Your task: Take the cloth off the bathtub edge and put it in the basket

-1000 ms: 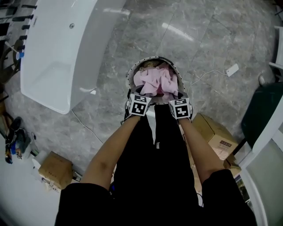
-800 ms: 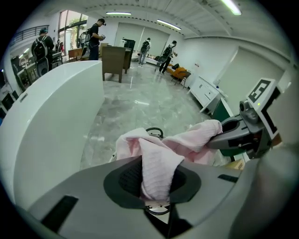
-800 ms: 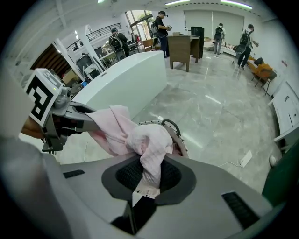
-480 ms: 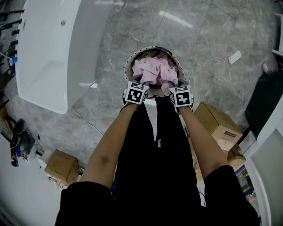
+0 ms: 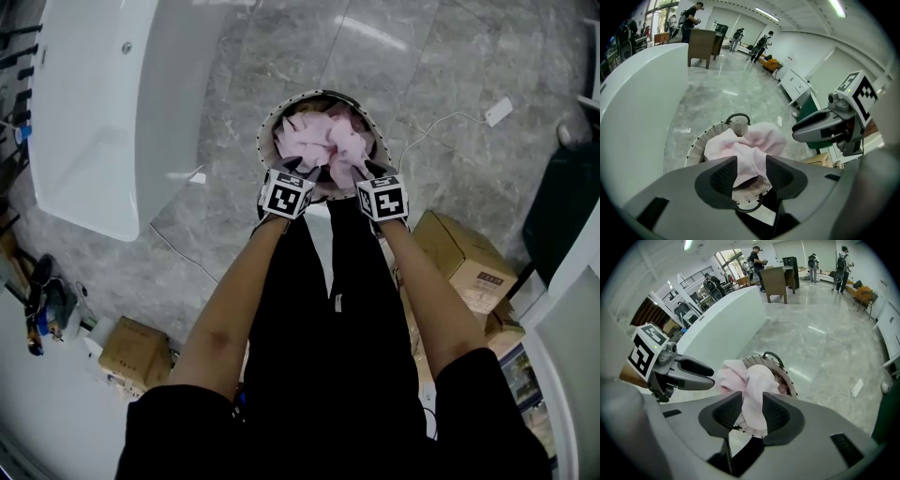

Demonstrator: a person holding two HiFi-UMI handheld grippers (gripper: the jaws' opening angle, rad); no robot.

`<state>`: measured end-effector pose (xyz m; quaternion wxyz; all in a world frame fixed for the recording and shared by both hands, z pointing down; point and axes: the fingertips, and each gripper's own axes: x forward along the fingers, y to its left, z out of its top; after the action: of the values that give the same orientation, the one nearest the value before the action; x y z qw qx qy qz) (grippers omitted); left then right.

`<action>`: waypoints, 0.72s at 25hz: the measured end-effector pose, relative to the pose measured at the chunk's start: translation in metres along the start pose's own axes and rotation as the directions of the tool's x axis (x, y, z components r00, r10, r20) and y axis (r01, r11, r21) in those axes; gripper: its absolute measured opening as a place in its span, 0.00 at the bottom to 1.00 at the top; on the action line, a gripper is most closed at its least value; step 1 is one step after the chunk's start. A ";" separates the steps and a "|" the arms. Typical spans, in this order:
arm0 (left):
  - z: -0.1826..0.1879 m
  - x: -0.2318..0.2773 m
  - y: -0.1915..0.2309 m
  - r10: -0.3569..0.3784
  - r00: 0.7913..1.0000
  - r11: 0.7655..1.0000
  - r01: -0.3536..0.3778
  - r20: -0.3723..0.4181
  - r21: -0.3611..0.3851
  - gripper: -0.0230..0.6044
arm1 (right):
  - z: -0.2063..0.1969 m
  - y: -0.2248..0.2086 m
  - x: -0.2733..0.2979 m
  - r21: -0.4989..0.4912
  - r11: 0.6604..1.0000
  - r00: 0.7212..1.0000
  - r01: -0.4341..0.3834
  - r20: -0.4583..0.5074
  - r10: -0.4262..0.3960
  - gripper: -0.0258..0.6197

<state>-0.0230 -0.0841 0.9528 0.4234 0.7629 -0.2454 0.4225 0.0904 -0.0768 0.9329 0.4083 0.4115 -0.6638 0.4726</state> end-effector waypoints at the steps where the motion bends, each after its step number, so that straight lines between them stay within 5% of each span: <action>1: -0.001 0.000 0.001 0.001 1.000 1.000 -0.001 -0.002 0.008 0.35 | 0.000 0.001 0.000 -0.003 1.000 1.000 -0.009 0.004 0.009 0.24; 9: -0.004 -0.010 0.016 0.052 0.997 0.994 -0.046 0.054 -0.099 0.35 | -0.005 0.002 -0.003 -0.010 1.000 1.000 -0.017 0.012 0.017 0.24; 18: -0.007 -0.036 0.001 0.068 0.992 0.993 -0.057 0.105 -0.106 0.35 | -0.008 0.009 -0.028 -0.032 0.999 0.998 0.014 0.056 -0.012 0.24</action>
<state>-0.0455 -0.0784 0.9247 0.4346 0.7539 -0.3131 0.3805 0.0927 -0.0631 0.9065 0.3992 0.4220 -0.6800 0.4475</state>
